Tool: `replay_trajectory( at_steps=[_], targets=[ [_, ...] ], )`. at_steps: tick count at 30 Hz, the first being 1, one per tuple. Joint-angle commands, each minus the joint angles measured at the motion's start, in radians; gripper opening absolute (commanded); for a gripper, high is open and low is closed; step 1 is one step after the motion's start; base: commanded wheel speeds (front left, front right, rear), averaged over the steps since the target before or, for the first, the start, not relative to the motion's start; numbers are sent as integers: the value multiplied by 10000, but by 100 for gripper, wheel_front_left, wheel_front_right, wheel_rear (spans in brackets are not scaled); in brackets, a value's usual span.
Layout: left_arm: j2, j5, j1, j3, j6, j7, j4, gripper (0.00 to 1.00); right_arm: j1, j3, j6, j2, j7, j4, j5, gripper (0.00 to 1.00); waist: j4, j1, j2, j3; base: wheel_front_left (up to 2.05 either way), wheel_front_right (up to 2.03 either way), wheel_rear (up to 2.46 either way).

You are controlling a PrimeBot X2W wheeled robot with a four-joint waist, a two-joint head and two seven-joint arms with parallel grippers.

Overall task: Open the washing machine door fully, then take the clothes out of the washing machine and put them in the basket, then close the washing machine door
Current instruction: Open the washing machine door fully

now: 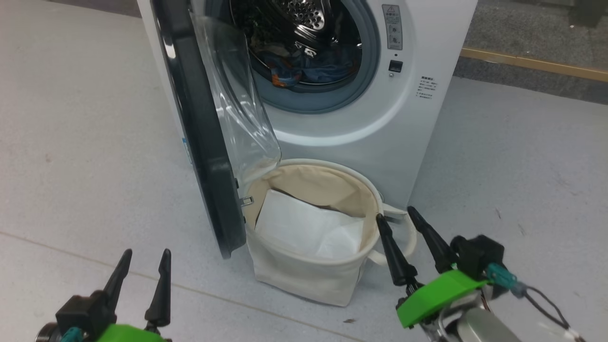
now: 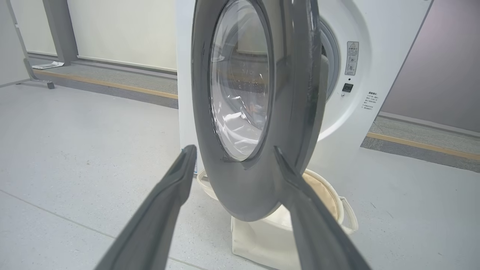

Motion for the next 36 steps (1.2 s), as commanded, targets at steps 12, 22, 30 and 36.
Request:
replay_trajectory(
  at_steps=[12, 22, 30, 36],
  targets=[
    [255, -187, -334, 461, 117, -160, -401, 100, 940, -817, 75, 1017, -73, -810, -1197, 100, 55, 0, -1, 125, 0, 0, 0],
    [173, -314, -531, 295, 25, -123, -376, 0, 1014, -846, 75, 1131, 117, -831, -1325, 100, 84, 0, -1, 97, 0, 0, 0],
    [-31, -119, -1628, -483, -317, 430, -1148, 0, 1066, -841, 75, 1192, 194, -782, -1324, 100, 146, 0, -1, 38, 0, 0, 0],
    [-524, 303, -2870, -1314, -411, 841, -1677, 0, 1069, -780, 75, 1237, 195, -752, -1262, 100, -43, 0, -1, -5, 0, 0, 0]
  ],
)
